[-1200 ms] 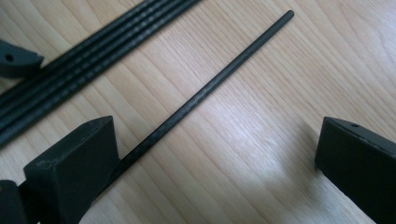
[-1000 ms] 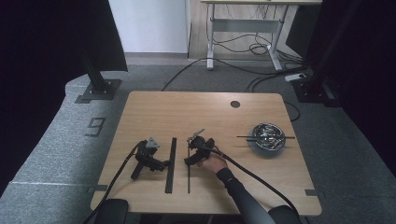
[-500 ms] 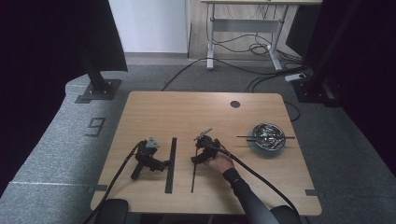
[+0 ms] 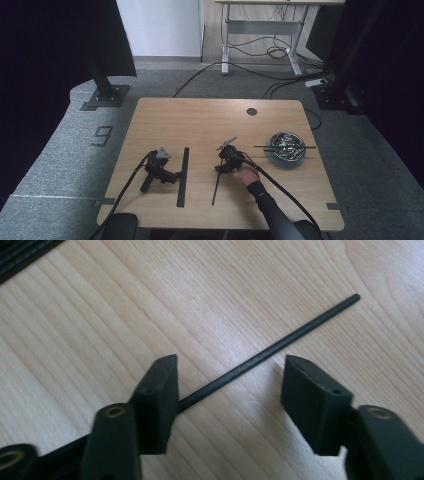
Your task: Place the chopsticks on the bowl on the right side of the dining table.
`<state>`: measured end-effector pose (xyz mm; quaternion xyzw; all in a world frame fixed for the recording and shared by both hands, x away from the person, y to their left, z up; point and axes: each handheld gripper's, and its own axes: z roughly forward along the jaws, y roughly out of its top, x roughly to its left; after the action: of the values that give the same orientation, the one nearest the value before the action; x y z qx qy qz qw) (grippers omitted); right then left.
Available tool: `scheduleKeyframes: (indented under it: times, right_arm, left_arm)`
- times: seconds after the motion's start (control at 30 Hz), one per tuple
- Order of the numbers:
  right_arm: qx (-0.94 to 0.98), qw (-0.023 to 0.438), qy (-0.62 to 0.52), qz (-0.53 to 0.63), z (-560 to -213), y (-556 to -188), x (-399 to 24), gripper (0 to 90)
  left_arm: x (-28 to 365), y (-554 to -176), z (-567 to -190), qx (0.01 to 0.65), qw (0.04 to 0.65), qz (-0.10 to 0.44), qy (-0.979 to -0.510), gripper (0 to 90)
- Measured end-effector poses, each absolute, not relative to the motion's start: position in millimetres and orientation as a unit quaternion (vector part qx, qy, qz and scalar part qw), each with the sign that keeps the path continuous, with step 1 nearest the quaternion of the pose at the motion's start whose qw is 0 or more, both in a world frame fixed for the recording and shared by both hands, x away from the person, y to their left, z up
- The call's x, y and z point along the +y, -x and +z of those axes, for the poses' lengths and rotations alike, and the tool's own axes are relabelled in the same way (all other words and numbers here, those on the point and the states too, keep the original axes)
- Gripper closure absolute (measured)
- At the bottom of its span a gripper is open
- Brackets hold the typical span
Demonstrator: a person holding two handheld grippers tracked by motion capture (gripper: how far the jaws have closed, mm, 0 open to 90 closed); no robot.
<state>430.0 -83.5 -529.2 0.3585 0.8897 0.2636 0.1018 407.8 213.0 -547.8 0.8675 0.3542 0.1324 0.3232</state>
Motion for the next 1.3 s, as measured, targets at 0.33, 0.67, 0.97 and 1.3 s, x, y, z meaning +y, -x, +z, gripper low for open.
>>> scheduleKeyframes:
  times: [0.33, 0.67, 0.97, 1.3]
  right_arm:
    - [0.890, 0.101, -0.356, 0.268, -527.6, -428.7, -99.2, 64.8]
    - [0.887, 0.098, -0.367, 0.264, -526.7, -428.9, -113.0, 76.0]
    - [0.884, 0.096, -0.376, 0.260, -526.3, -426.6, -125.9, 80.6]
    - [0.889, 0.105, -0.376, 0.239, -524.5, -426.0, -146.7, 84.5]
  left_arm:
    - [213.0, -407.8, -547.9, 0.355, 0.323, 0.132, -0.867, 0.0]
    - [213.0, -407.8, -547.9, 0.355, 0.323, 0.132, -0.867, 0.0]
    - [213.0, -407.8, -547.9, 0.355, 0.324, 0.132, -0.867, 0.0]
    - [213.0, -407.8, -547.9, 0.355, 0.324, 0.132, -0.867, 0.0]
